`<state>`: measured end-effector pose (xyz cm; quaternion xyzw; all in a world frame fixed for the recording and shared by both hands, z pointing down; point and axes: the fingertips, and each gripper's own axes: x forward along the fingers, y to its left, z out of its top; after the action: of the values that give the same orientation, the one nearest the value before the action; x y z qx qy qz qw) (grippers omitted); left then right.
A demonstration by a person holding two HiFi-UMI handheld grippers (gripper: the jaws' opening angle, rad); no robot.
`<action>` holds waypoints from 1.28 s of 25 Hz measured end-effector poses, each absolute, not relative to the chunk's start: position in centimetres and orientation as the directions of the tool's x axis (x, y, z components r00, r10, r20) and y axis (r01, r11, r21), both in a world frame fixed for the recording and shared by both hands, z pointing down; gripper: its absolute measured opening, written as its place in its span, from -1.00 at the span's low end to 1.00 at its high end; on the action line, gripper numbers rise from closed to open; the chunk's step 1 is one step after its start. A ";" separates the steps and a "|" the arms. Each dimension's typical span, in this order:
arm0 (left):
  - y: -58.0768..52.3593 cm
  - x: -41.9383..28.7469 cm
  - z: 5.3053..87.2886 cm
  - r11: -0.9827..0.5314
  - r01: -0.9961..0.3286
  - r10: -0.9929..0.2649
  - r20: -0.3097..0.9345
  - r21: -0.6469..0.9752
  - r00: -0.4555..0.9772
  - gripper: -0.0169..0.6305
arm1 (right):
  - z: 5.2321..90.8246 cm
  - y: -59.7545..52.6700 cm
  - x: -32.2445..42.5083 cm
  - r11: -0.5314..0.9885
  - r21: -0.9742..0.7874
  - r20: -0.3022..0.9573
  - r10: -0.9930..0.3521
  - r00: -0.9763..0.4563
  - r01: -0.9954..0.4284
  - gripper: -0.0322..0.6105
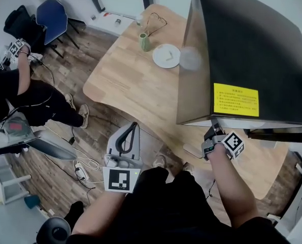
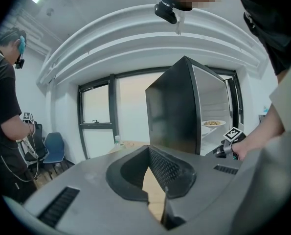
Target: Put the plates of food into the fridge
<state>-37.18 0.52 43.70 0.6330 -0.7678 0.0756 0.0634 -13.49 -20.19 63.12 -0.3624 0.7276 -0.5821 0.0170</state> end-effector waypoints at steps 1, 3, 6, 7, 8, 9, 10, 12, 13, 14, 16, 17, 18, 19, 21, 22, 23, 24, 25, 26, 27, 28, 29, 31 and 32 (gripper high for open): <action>0.5 -37.2 43.8 0.187 -0.982 -0.962 0.193 -0.036 -0.190 -0.93 | 63.2 -20.4 -13.5 0.063 -0.855 0.401 -0.550 -0.733 -0.515 -0.80; 0.6 -37.1 43.9 0.186 -0.982 -0.962 0.195 -0.036 -0.190 -0.94 | 63.4 -20.6 -13.7 0.066 -0.843 0.417 -0.545 -0.727 -0.534 -0.79; 0.8 -37.0 44.1 0.194 -0.980 -0.959 0.202 -0.032 -0.197 -0.93 | 63.8 -20.5 -13.9 0.095 -0.801 0.466 -0.520 -0.715 -0.592 -0.78; 0.9 -37.0 44.2 0.199 -0.980 -0.958 0.205 -0.031 -0.201 -0.93 | 63.8 -20.5 -14.0 0.114 -0.785 0.478 -0.514 -0.712 -0.609 -0.77; 1.0 -36.9 44.3 0.204 -0.979 -0.956 0.208 -0.028 -0.205 -0.93 | 63.8 -20.6 -14.0 0.133 -0.771 0.486 -0.509 -0.710 -0.623 -0.74; 1.1 -36.9 44.3 0.209 -0.978 -0.955 0.210 -0.023 -0.209 -0.94 | 63.7 -20.6 -14.0 0.150 -0.759 0.492 -0.505 -0.709 -0.634 -0.67; 1.1 -36.8 44.3 0.213 -0.977 -0.954 0.210 -0.021 -0.212 -0.93 | 63.7 -20.7 -14.0 0.162 -0.747 0.500 -0.501 -0.706 -0.644 -0.57; 1.2 -36.6 44.2 0.215 -0.976 -0.954 0.208 -0.023 -0.215 -0.93 | 63.8 -20.7 -13.9 0.183 -0.723 0.520 -0.491 -0.699 -0.666 -0.37; 1.2 -36.4 44.2 0.218 -0.976 -0.954 0.207 -0.023 -0.218 -0.93 | 63.7 -20.7 -13.8 0.198 -0.708 0.531 -0.484 -0.696 -0.678 -0.34; 1.2 -36.3 44.2 0.222 -0.975 -0.953 0.205 -0.022 -0.221 -0.93 | 63.7 -20.6 -13.8 0.214 -0.691 0.543 -0.477 -0.691 -0.691 -0.30; 1.2 -36.0 43.9 0.229 -0.973 -0.953 0.199 -0.019 -0.228 -0.93 | 63.5 -20.5 -13.7 0.246 -0.653 0.567 -0.469 -0.677 -0.717 -0.22; 1.2 -35.8 43.7 0.231 -0.973 -0.953 0.195 -0.018 -0.230 -0.93 | 63.4 -20.5 -13.6 0.261 -0.636 0.575 -0.467 -0.671 -0.726 -0.20; 1.2 -35.6 43.6 0.232 -0.973 -0.954 0.192 -0.021 -0.231 -0.93 | 63.2 -20.4 -13.5 0.276 -0.622 0.580 -0.467 -0.668 -0.733 -0.18; 1.1 -35.3 43.4 0.232 -0.972 -0.954 0.190 -0.025 -0.232 -0.93 | 63.0 -20.4 -13.4 0.288 -0.614 0.580 -0.467 -0.667 -0.735 -0.17; 1.0 -34.8 43.0 0.233 -0.972 -0.955 0.184 -0.029 -0.234 -0.93 | 62.5 -20.4 -13.1 0.307 -0.607 0.571 -0.472 -0.671 -0.733 -0.17; 0.9 -34.6 42.8 0.234 -0.972 -0.956 0.177 -0.029 -0.235 -0.93 | 62.2 -20.4 -12.9 0.313 -0.608 0.564 -0.476 -0.674 -0.730 -0.17; 0.7 -34.2 42.7 0.234 -0.972 -0.957 0.171 -0.028 -0.235 -0.93 | 61.9 -20.4 -12.7 0.318 -0.610 0.557 -0.480 -0.678 -0.726 -0.17; 0.6 -33.8 42.5 0.232 -0.972 -0.958 0.165 -0.025 -0.233 -0.93 | 61.6 -20.4 -12.4 0.323 -0.612 0.549 -0.483 -0.682 -0.722 -0.17; 0.4 -33.4 42.5 0.230 -0.973 -0.960 0.162 -0.025 -0.230 -0.93 | 61.4 -20.5 -12.1 0.329 -0.615 0.541 -0.486 -0.687 -0.717 -0.17; 0.2 -33.0 42.5 0.226 -0.974 -0.961 0.158 -0.024 -0.227 -0.93 | 61.1 -20.5 -11.8 0.337 -0.617 0.532 -0.488 -0.692 -0.711 -0.17; -0.1 -32.7 42.5 0.223 -0.975 -0.962 0.155 -0.022 -0.224 -0.93 | 60.8 -20.5 -11.5 0.346 -0.621 0.522 -0.488 -0.700 -0.704 -0.17; -0.4 -32.3 42.4 0.220 -0.975 -0.964 0.150 -0.018 -0.220 -0.93 | 60.5 -20.4 -11.1 0.353 -0.625 0.512 -0.488 -0.707 -0.696 -0.17; -0.7 -31.9 42.1 0.213 -0.977 -0.966 0.143 -0.017 -0.214 -0.93 | 60.1 -20.2 -10.6 0.358 -0.630 0.502 -0.489 -0.713 -0.689 -0.17; -1.2 -30.8 41.3 0.191 -0.981 -0.974 0.121 -0.024 -0.192 -0.94 | 59.1 -19.7 -9.3 0.368 -0.634 0.484 -0.497 -0.720 -0.680 -0.17; -1.5 -30.2 41.0 0.178 -0.984 -0.977 0.112 -0.029 -0.180 -0.93 | 58.5 -19.6 -8.6 0.374 -0.634 0.474 -0.503 -0.722 -0.677 -0.17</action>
<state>-30.24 -1.46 40.99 0.6396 -0.7666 0.0470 0.0335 -8.59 -19.56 58.51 -0.3586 0.8226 -0.4296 -0.1010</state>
